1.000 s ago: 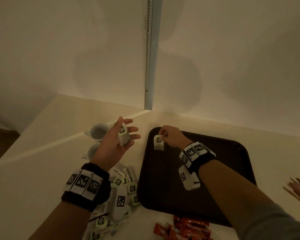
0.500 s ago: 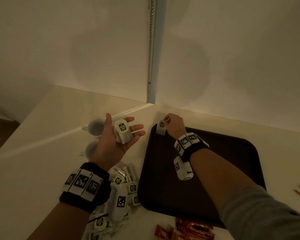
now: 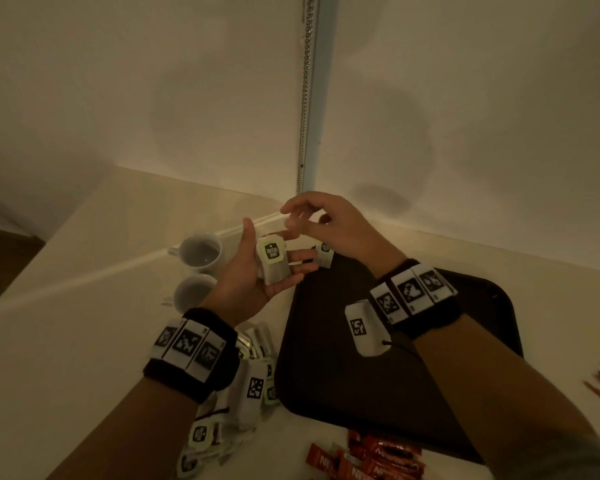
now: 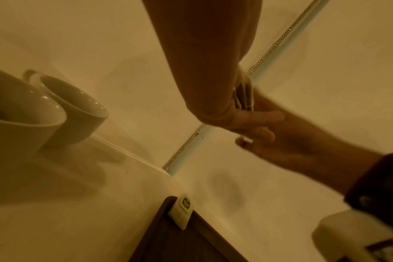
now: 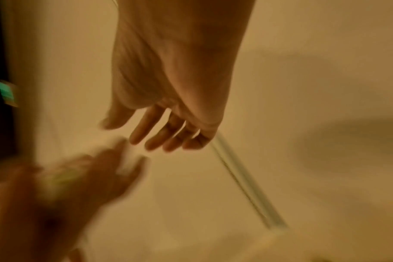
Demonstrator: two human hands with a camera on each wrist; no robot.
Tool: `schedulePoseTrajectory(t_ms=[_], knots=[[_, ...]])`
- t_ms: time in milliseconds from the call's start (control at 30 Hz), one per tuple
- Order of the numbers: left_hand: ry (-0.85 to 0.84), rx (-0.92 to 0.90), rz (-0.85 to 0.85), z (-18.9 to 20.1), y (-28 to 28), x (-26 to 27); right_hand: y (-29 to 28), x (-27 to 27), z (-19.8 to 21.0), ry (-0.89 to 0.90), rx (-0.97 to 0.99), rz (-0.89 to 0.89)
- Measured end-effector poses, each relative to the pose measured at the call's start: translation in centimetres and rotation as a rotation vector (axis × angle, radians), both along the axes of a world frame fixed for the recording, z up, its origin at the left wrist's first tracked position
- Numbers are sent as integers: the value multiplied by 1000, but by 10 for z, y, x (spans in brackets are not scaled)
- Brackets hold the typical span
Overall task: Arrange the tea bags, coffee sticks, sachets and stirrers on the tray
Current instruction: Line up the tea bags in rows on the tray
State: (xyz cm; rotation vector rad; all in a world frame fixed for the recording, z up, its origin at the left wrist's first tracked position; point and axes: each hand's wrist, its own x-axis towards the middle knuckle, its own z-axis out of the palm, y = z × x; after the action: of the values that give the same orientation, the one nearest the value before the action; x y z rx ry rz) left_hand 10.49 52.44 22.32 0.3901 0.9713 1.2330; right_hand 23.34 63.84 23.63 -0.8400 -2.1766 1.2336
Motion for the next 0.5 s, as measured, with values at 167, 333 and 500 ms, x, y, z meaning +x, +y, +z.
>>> schedulePoseTrajectory(t_ms=[167,333,500], knots=[[-63,46,-61,15,2,17,-18,6,34,-91,89,169],[14,107,-127,21,-4,30,-16,22,46,-126,42,104],[143,211,30,18,-9,34,-18,31,77,-50,24,0]])
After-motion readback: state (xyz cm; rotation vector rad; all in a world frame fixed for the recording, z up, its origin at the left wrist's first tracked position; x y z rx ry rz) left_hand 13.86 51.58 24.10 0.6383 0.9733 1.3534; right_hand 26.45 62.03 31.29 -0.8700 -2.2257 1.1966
